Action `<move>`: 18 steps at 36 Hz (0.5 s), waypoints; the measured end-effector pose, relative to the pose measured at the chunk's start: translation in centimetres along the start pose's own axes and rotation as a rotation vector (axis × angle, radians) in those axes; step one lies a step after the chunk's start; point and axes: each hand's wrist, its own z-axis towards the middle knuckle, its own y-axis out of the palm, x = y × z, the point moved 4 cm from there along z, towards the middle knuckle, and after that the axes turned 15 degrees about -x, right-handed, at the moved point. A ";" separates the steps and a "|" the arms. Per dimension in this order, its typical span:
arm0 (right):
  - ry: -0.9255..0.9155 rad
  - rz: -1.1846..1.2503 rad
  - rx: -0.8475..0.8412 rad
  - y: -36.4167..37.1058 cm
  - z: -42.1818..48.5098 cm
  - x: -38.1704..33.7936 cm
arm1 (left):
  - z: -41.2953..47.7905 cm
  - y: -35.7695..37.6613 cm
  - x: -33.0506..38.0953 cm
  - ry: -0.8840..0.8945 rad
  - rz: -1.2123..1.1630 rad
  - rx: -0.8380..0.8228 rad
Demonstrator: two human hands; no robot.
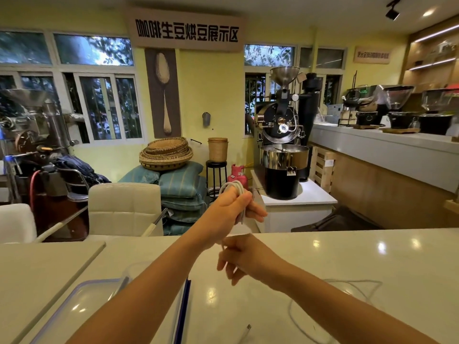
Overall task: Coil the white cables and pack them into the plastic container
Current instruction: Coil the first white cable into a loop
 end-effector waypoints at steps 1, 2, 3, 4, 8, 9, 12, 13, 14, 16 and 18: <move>0.016 -0.039 -0.001 0.2 -0.3 -0.2 | 0.1 -0.2 -0.3 -0.021 0.036 0.015; 0.024 -0.086 0.006 0.2 -0.6 -0.5 | 0.1 -0.3 -0.5 -0.043 0.072 0.029; 0.027 -0.135 0.008 0.2 -1.0 -0.9 | 0.0 -0.5 -0.7 -0.061 0.105 0.039; 0.020 -0.192 0.015 0.0 -1.3 -1.4 | -0.1 -0.6 -0.9 -0.074 0.129 0.049; -0.047 -0.421 0.046 -0.9 -2.5 -3.2 | -0.7 -0.8 -0.7 -0.098 0.228 0.084; -0.058 -0.448 0.052 -1.3 -2.8 -3.7 | -0.8 -0.9 -0.7 -0.103 0.247 0.090; -0.079 -0.459 0.071 -2.5 -3.7 -4.7 | -1.1 -1.1 -0.9 -0.123 0.252 0.049; -0.099 -0.446 0.079 -3.0 -3.9 -5.1 | -1.2 -1.1 -0.9 -0.136 0.239 0.022; -0.127 -0.452 0.090 -3.3 -4.2 -5.3 | -1.3 -1.1 -1.0 -0.147 0.213 -0.007; -0.178 -0.498 0.109 -3.9 -4.6 -5.8 | -1.4 -1.1 -1.0 -0.163 0.122 -0.065; -0.219 -0.591 0.135 -4.3 -5.0 -6.3 | -1.4 -1.0 -0.9 -0.176 0.033 -0.150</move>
